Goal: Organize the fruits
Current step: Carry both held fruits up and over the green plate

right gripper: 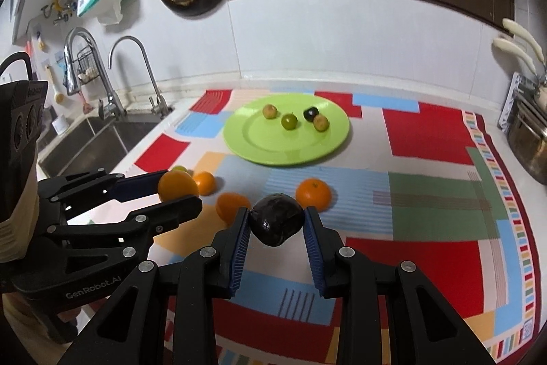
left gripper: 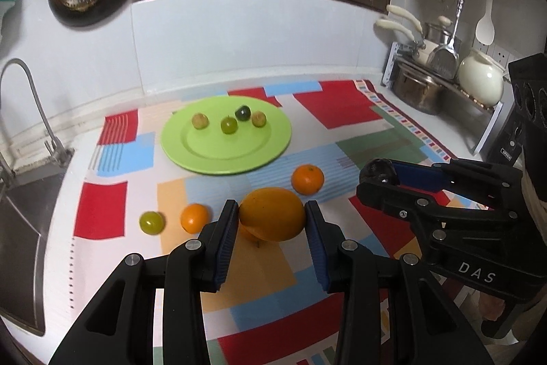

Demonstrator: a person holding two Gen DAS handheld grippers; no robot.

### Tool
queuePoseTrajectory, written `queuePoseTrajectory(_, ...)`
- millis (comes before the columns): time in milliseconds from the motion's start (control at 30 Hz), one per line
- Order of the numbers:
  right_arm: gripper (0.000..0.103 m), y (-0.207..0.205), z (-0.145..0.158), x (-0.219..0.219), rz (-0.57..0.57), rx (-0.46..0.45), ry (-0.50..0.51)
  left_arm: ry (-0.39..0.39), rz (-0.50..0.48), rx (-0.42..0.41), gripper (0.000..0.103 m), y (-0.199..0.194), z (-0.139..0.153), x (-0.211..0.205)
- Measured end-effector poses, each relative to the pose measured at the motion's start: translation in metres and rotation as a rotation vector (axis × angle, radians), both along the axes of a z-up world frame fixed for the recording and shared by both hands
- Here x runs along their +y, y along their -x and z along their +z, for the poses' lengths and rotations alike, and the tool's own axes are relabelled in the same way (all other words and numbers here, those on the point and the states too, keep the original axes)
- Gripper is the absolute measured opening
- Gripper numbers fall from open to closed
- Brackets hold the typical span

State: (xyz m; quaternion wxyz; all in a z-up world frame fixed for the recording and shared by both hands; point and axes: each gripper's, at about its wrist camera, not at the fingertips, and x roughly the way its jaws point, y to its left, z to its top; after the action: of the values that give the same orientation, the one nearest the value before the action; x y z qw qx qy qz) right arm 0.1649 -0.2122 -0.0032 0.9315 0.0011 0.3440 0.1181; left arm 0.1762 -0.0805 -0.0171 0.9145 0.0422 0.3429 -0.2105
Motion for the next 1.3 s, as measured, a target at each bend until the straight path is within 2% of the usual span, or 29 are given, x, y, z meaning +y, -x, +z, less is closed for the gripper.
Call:
queuePoseTrajectory(533, 0.033, -0.019, 0.037, 0.023, 0.001, -0.112, 0.011, 0.001, -0.009, -0.132, 0.039, -0.017, 0.039, 0.021)
queuePoseTrajectory(1300, 0.033, -0.085, 0.055, 0.034, -0.005, -0.148, 0.027, -0.025, 0.02, -0.184, 0.039, -0.089, 0.051, 0.031)
